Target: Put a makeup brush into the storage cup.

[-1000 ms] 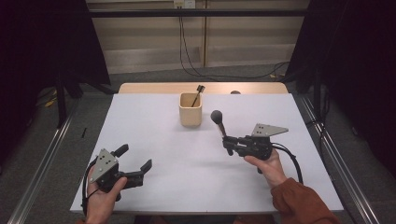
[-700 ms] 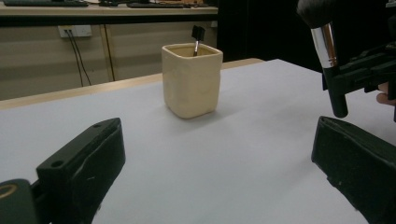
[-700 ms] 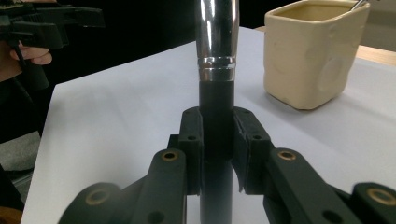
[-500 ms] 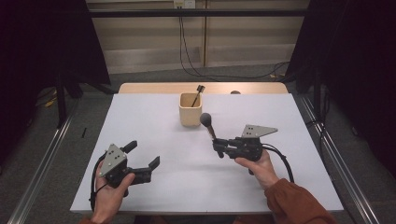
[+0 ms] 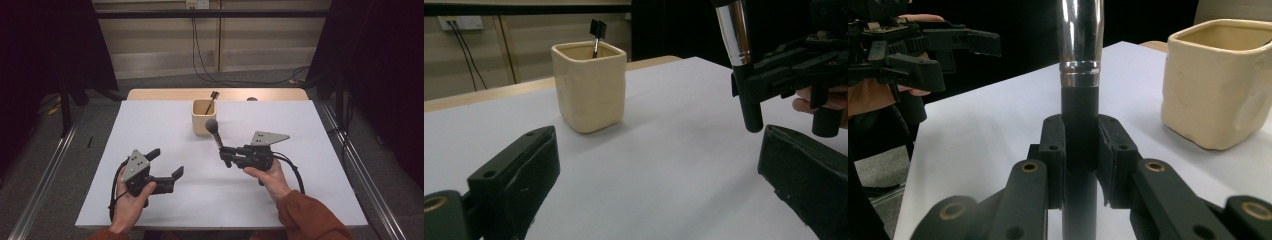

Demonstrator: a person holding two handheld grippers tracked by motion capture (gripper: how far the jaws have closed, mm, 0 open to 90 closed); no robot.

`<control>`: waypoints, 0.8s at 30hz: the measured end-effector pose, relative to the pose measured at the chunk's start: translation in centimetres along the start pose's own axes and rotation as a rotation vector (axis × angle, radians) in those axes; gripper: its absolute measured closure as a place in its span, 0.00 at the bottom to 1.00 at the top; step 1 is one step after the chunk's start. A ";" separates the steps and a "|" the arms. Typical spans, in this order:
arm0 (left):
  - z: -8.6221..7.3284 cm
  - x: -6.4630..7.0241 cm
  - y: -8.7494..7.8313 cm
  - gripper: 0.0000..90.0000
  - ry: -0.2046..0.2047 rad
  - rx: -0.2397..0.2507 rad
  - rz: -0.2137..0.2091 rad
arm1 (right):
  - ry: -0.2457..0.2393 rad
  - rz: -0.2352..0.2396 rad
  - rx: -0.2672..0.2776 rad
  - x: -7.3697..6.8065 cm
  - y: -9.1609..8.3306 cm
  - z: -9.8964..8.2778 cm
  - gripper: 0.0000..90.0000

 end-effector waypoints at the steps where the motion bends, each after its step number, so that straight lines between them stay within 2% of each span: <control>1: 0.2 0.1 0.2 0.04 -0.012 -0.002 -0.009 | -0.001 0.001 -0.002 -0.1 0.1 0.0 0.84; 5: 0.8 0.8 1.3 0.04 -0.025 0.001 -0.039 | -0.002 0.018 -0.002 -0.4 0.8 -0.1 0.84; 12: 1.6 2.5 2.9 0.04 -0.012 0.009 -0.079 | 0.004 0.029 -0.014 -0.7 1.3 -0.5 0.84; 15: 2.0 3.3 3.6 0.04 -0.025 0.010 -0.118 | 0.000 0.036 -0.017 -0.9 1.5 -0.6 0.84; 17: 2.1 3.6 4.1 0.03 -0.011 0.012 -0.123 | -0.005 0.042 -0.015 -1.1 1.5 -0.6 0.84; 18: 2.2 3.7 4.3 0.03 -0.013 0.014 -0.120 | -0.006 0.044 -0.014 -1.1 1.6 -0.5 0.84; 20: 2.6 4.0 4.6 0.03 -0.048 0.035 -0.142 | -0.008 0.045 -0.016 -1.3 1.6 -0.6 0.84; 24: 2.9 4.7 5.6 0.02 -0.037 0.033 -0.151 | -0.008 0.046 -0.011 -1.4 1.6 -0.5 0.84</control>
Point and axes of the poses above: each handheld gripper's, and its own axes: y roughly forward along the jaws, z roughly out of its top, x roughly to its right, the point moved 4 cm from there along y, roughly forward along the jaws, and after that the axes turned 4 degrees about z, right-handed, at the moved point
